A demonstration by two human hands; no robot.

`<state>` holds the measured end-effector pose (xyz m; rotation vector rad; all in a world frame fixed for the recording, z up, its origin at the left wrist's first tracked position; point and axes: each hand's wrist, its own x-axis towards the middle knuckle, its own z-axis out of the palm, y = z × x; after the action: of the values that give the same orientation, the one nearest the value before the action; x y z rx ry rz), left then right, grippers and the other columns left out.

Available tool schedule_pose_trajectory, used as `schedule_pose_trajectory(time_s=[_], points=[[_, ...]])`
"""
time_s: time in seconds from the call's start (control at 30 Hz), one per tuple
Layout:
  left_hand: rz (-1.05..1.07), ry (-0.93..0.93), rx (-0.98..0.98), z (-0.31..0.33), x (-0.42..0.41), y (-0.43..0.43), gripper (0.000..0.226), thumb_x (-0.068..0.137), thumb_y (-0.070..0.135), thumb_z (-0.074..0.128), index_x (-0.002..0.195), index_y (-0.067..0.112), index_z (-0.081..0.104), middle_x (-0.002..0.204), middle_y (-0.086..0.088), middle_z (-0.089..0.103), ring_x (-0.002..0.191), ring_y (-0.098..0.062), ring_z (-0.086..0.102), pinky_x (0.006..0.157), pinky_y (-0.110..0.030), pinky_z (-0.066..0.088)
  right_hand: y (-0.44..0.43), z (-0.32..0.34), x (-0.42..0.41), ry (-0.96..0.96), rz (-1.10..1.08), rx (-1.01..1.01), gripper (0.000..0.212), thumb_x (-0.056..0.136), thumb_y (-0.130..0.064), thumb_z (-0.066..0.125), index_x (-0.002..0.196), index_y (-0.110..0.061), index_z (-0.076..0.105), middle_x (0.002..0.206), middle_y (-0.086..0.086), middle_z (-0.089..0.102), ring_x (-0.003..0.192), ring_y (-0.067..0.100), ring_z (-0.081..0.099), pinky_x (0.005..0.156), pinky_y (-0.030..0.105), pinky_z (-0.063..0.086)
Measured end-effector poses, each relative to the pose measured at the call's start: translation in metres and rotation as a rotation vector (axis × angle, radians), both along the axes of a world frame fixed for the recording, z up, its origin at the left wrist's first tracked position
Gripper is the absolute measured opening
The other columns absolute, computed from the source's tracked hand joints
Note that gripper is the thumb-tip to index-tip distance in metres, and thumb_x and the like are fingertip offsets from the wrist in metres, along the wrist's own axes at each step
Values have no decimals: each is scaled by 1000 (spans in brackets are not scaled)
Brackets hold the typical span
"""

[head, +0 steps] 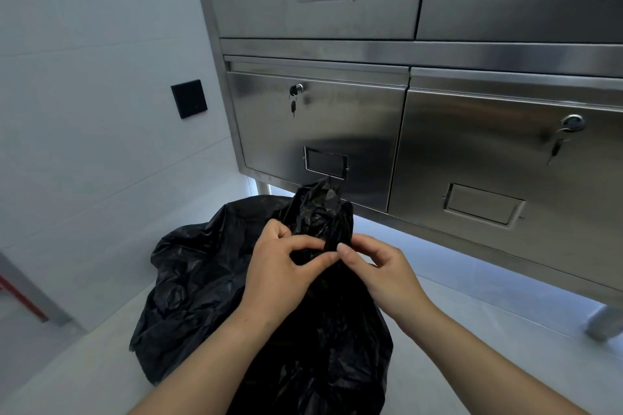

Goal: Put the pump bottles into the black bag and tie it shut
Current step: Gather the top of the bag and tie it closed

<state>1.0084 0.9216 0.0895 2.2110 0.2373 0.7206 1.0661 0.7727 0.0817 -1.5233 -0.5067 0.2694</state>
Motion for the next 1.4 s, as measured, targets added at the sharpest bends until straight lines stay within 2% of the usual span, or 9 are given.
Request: schedule_pose_trajectory(time_s=[0.1,0.27,0.4,0.7,0.83,1.03,1.2,1.3,1.4], points=[[-36,24,-19,1,0,3,19,56,60,72,72,55,62,78,10,37,75,2,43,65,-2,34,10,1,-2,-50,4,25,13,83,-33,64,86,-29,76,94,-6,72,89,6,67,74,15,51],[-201,136,-40,0,-8,18,33,65,68,58,98,63,59,84,7,43,79,5,47,73,0,34,16,1,2,53,-245,131,19,91,-34,55,91,-28,73,88,-6,75,83,10,70,70,24,54],[-175,136,-85,1,-6,22,19,76,58,57,91,70,55,81,7,46,75,3,50,70,-1,35,23,8,-1,40,-270,193,24,95,-38,48,98,-31,70,93,-10,74,89,7,69,74,22,52],[-147,118,-97,-4,-2,22,20,78,51,63,93,63,60,85,6,52,82,5,53,72,-1,35,23,16,0,-118,-189,187,30,94,-32,49,75,-20,69,77,-5,73,73,6,67,64,12,47],[-229,177,-145,-3,-6,31,20,82,50,58,100,58,61,94,11,59,89,7,55,79,-7,39,16,10,5,12,-101,114,41,95,-42,43,69,-17,63,67,-4,66,65,9,62,61,15,46],[-162,251,-66,-16,-7,32,15,90,37,54,105,37,52,82,18,49,70,4,47,64,-12,34,18,-1,7,247,-111,126,37,100,-34,38,77,-17,61,57,-10,54,45,2,45,46,13,38],[40,261,18,-13,-5,33,24,82,51,60,89,28,60,76,11,56,70,-2,52,58,-17,34,17,4,10,228,-167,145,29,101,-25,37,95,-20,66,75,-8,70,66,10,58,69,25,50],[56,332,117,-11,-6,31,48,79,65,52,65,20,62,53,6,54,52,-5,51,47,-18,33,17,12,6,166,-119,181,30,101,-28,35,98,-17,63,70,-4,67,44,0,46,49,11,40],[61,310,105,-10,-6,27,56,77,63,55,62,9,56,52,-1,49,49,-10,47,47,-19,33,17,16,4,108,-73,131,33,101,-32,33,99,-19,64,60,-4,50,37,0,37,42,8,31]])
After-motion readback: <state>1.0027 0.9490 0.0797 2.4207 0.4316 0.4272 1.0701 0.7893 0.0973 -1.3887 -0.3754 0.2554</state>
